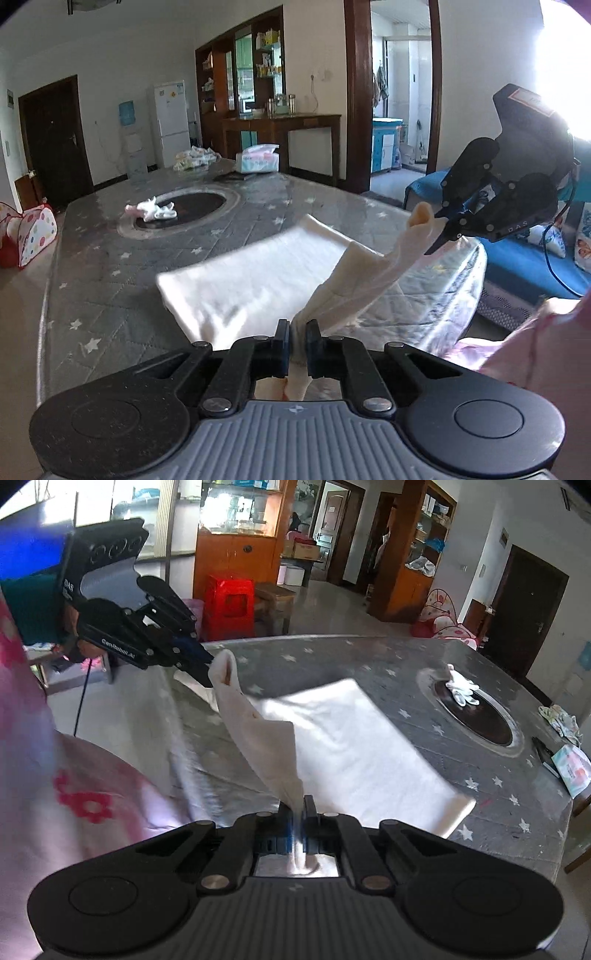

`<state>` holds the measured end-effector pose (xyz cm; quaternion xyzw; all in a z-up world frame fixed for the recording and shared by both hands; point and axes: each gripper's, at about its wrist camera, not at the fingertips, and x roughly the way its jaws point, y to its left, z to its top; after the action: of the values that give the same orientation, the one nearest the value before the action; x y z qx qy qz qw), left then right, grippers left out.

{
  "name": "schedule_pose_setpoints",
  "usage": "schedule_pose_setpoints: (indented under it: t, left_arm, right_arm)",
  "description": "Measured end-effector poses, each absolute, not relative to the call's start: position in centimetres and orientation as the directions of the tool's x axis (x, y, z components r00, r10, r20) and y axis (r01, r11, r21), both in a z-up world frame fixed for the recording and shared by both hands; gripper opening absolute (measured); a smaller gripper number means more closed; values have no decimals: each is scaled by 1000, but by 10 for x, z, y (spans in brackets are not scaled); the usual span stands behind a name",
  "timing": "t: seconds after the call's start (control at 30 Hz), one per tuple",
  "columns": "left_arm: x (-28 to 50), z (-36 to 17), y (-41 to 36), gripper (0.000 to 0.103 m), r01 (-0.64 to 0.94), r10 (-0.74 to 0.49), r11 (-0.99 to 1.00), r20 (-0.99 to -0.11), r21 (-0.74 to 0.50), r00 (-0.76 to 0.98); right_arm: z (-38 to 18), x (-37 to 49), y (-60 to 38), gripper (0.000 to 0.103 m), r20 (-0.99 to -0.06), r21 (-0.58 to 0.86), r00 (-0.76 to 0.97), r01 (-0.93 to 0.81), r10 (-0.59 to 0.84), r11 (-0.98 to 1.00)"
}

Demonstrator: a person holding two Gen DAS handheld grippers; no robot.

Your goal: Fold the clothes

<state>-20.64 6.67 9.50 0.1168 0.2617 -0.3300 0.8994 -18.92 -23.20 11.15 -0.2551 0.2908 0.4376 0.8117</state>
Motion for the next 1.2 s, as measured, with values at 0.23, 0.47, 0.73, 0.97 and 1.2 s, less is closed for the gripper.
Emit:
schedule_pose_setpoints:
  t: [0.23,0.47,0.73,0.97,1.2]
  left_arm:
    - [-189,107,63,9,638,-528,768,-517,49,674]
    - [-128,98,55,9,633,-515,773,-538,46,667]
    - [-55,72,42,8,614,-488,789,-586,22,647]
    - [-10,39,34,8,563,-437,827,-623,6,649]
    - [2,24,31,8,506,-395,862,-627,-2,671]
  right_arm:
    - [134,-174,-230,4,-689,-126,456,-841,563,527]
    - [125,-118,-229,4,-704,-103,462,-818,539,567]
    - [96,-49,-227,4,-743,-72,457,-781,489,621]
    - [55,-16,-231,5,-748,-29,483,-708,455,705]
    - [26,2,-245,27,-729,20,547,-584,412,811]
